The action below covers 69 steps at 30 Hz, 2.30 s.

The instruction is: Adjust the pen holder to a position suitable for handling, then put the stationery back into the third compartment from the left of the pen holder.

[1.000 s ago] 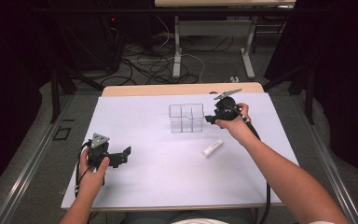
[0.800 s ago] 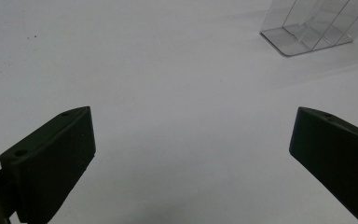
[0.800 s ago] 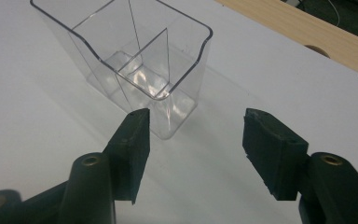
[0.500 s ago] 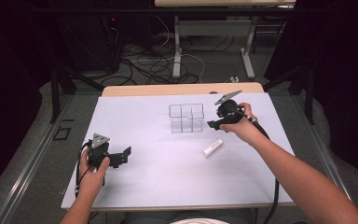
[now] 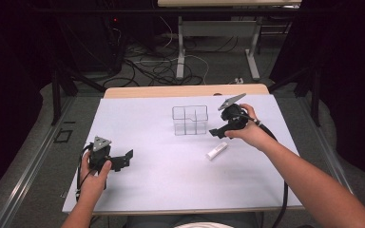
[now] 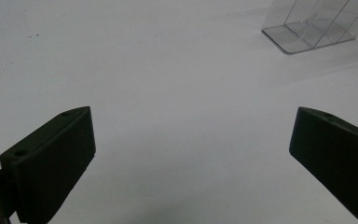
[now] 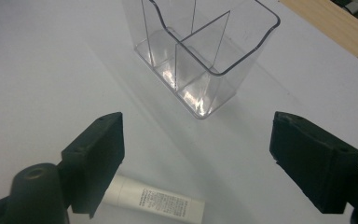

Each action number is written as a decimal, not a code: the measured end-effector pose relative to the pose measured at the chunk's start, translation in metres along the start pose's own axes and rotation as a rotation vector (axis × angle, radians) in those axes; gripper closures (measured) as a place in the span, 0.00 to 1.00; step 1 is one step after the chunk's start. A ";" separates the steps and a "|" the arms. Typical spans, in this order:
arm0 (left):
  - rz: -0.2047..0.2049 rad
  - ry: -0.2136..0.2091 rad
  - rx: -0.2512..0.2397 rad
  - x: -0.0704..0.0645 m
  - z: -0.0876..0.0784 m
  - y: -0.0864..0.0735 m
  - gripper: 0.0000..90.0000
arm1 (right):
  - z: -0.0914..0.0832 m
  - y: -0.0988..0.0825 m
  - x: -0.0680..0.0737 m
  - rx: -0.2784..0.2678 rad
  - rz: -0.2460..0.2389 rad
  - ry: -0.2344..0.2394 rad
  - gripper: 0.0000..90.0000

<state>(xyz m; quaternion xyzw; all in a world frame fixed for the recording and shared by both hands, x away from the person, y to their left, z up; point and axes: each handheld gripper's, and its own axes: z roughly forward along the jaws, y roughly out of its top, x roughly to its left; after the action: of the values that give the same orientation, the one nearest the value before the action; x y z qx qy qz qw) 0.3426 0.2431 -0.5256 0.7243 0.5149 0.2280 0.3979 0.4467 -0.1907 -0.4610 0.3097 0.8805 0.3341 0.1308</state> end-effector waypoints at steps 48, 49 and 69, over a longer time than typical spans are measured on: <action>0.022 0.004 0.020 -0.002 0.001 -0.001 0.00 | 0.004 -0.072 0.059 -0.001 -0.984 -0.222 0.33; 0.017 0.005 0.018 -0.002 0.001 -0.001 0.00 | 0.005 -0.073 0.059 0.002 -1.009 -0.220 0.34; 0.012 0.004 0.022 -0.002 0.001 -0.002 0.00 | 0.020 -0.084 0.066 0.028 -1.170 -0.206 0.40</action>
<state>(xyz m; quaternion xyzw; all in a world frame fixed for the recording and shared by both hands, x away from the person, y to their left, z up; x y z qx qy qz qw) 0.3410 0.2410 -0.5279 0.7312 0.5138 0.2262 0.3876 0.3656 -0.1879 -0.5334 -0.1946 0.8921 0.1630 0.3739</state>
